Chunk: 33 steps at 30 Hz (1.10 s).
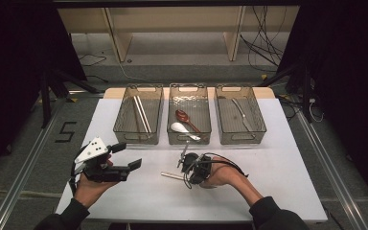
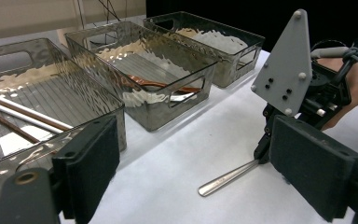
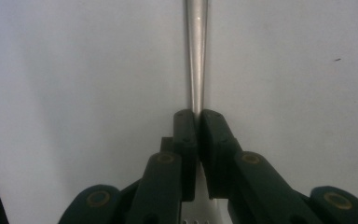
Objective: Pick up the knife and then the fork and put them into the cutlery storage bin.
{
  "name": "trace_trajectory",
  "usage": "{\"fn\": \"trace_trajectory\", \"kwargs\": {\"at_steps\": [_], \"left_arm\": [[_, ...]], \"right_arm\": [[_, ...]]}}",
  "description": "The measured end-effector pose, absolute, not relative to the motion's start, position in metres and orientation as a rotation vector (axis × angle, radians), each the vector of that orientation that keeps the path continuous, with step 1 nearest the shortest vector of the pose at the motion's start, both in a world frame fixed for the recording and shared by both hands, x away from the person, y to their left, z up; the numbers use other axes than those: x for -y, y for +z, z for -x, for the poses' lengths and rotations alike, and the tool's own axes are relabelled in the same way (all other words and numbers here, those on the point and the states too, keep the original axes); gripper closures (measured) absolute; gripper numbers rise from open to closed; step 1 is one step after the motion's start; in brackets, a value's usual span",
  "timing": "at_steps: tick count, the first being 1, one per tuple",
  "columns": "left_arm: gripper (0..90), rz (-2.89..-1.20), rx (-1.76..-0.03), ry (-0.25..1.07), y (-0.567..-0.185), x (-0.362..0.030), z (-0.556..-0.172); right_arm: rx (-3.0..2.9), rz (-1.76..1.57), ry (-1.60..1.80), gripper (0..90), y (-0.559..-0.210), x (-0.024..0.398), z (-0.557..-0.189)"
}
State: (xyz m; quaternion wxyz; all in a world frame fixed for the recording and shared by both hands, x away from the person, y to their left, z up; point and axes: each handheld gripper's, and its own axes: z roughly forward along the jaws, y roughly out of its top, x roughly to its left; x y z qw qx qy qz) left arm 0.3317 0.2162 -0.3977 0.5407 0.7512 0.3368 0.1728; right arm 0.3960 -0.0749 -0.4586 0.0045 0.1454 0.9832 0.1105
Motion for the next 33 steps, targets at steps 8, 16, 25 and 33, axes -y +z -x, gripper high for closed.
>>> {"fn": "trace_trajectory", "kwargs": {"at_steps": [8, 16, 25, 33], "left_arm": [[15.6, -1.783, -0.801, 0.411, -0.397, -0.216, -0.332], [15.6, -1.784, -0.8, 0.411, -0.397, -0.216, -0.332], [15.6, -1.784, -0.8, 0.411, -0.397, -0.217, -0.332], [15.6, -1.781, -0.801, 0.409, -0.397, -0.217, -0.332]], "right_arm": [[-3.069, -0.54, 0.405, 85.8, -0.451, 0.084, -0.402], [-3.06, -0.558, 0.376, 85.8, -0.453, 0.085, -0.403], [-3.044, -0.59, 0.421, 85.9, -0.449, 0.088, -0.405], [-3.039, -0.633, 0.452, 86.0, -0.444, 0.094, -0.408]]}}
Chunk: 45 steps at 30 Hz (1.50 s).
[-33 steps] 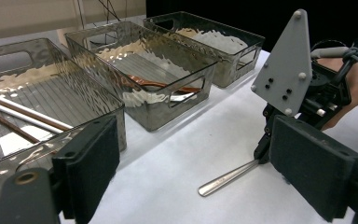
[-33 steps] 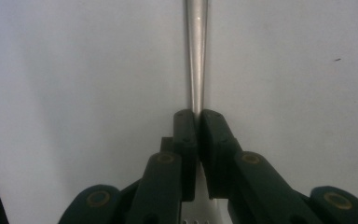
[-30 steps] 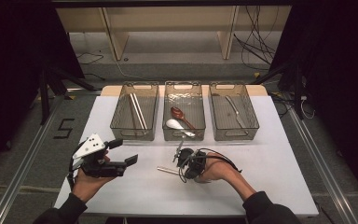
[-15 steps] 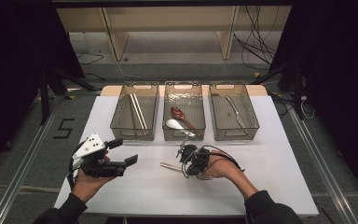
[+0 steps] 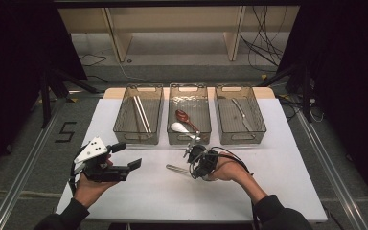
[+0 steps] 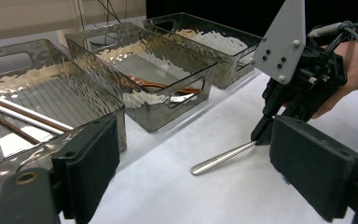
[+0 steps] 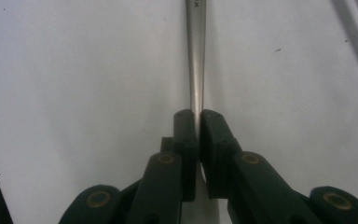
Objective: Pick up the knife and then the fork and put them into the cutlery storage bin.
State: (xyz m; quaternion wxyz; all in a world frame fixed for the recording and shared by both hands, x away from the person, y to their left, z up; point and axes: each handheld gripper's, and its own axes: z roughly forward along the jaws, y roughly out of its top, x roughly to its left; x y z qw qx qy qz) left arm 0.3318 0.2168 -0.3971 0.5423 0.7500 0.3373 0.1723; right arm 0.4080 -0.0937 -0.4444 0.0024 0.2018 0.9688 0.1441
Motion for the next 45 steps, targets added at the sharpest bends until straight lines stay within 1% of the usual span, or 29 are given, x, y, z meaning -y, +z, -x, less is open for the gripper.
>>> {"fn": "trace_trajectory", "kwargs": {"at_steps": [25, 45], "left_arm": [[15.6, -1.782, -0.8, 0.412, -0.397, -0.217, -0.332], [15.6, -1.786, -0.804, 0.416, -0.397, -0.217, -0.332]], "right_arm": [[-2.964, -0.774, 0.598, 86.0, -0.423, 0.124, -0.42], [-2.713, -0.956, 0.862, 86.0, -0.361, 0.187, -0.437]]}}
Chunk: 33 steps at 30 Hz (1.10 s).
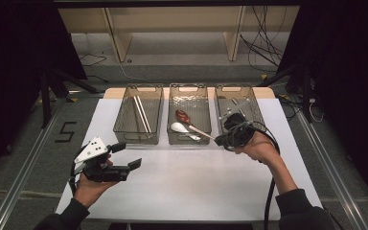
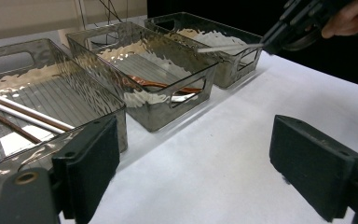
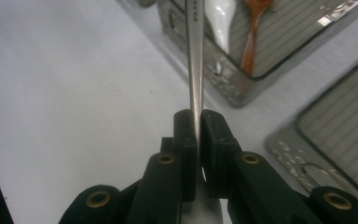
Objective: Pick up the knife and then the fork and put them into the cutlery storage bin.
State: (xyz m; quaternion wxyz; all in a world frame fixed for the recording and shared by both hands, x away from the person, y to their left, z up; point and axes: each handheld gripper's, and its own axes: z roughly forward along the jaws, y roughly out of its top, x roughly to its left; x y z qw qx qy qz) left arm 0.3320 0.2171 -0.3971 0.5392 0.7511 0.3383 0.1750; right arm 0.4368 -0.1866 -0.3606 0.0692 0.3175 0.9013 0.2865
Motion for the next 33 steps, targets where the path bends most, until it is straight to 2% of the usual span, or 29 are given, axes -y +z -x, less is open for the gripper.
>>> {"fn": "trace_trajectory", "kwargs": {"at_steps": [13, 33], "left_arm": [[15.6, -1.781, -0.805, 0.42, -0.397, -0.218, -0.332], [15.6, -1.78, -0.807, 0.417, -0.397, -0.219, -0.332]], "right_arm": [[-2.526, -1.142, 0.906, 86.0, -0.344, 0.226, -0.462], [-2.343, -1.373, 0.822, 85.8, -0.337, 0.249, -0.517]]}}
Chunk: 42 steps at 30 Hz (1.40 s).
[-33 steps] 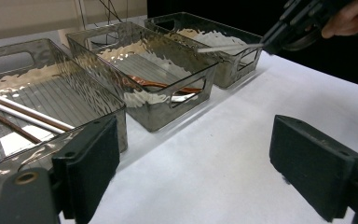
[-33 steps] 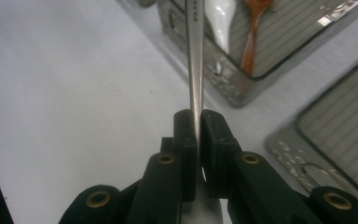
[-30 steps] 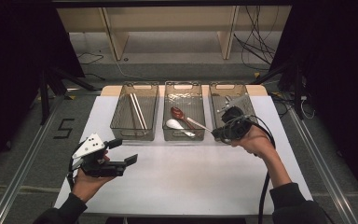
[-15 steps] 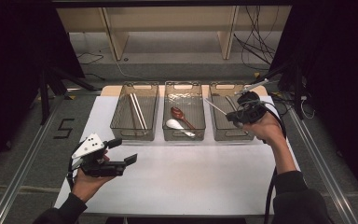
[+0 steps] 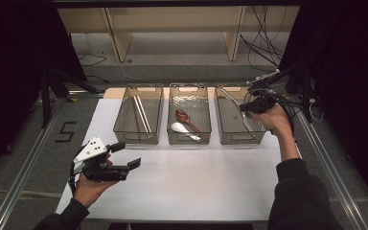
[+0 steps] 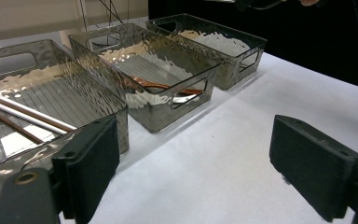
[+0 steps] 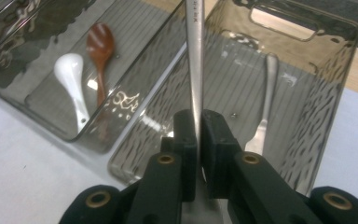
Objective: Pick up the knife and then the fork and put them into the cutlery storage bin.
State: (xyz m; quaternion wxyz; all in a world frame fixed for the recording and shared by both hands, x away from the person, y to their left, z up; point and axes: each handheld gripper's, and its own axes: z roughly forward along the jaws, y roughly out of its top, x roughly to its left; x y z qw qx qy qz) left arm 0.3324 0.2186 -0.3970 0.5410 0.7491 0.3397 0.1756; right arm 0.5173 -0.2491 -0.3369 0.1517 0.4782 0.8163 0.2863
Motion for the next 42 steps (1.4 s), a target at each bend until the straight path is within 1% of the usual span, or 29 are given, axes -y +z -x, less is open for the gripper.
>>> {"fn": "trace_trajectory", "kwargs": {"at_steps": [7, 18, 19, 20, 22, 23, 25, 33, 42], "left_arm": [[15.6, -1.779, -0.804, 0.416, -0.397, -0.218, -0.332], [15.6, -1.777, -0.804, 0.415, -0.397, -0.219, -0.332], [15.6, -1.777, -0.804, 0.415, -0.397, -0.218, -0.332], [15.6, -1.779, -0.804, 0.414, -0.397, -0.218, -0.332], [15.6, -1.781, -0.804, 0.412, -0.397, -0.218, -0.332], [15.6, -1.78, -0.805, 0.411, -0.397, -0.218, -0.332], [15.6, -1.779, -0.805, 0.412, -0.397, -0.218, -0.332], [15.6, -1.781, -0.804, 0.416, -0.397, -0.218, -0.332], [15.6, -1.782, -0.806, 0.416, -0.397, -0.218, -0.332]], "right_arm": [[-2.31, -1.43, 0.802, 85.8, -0.342, 0.252, -0.528], [-2.28, -1.464, 0.741, 84.9, -0.353, 0.245, -0.54], [-2.269, -1.473, 0.741, 83.6, -0.353, 0.244, -0.541], [-2.267, -1.482, 0.762, 73.5, -0.354, 0.244, -0.543], [-2.271, -1.484, 0.797, 57.9, -0.354, 0.242, -0.545], [-2.27, -1.487, 0.802, 53.8, -0.354, 0.241, -0.545], [-2.28, -1.484, 0.811, 50.4, -0.353, 0.241, -0.544], [-2.296, -1.45, 0.826, 45.4, -0.35, 0.24, -0.534], [-2.289, -1.407, 0.972, 39.0, -0.35, 0.236, -0.515]]}}
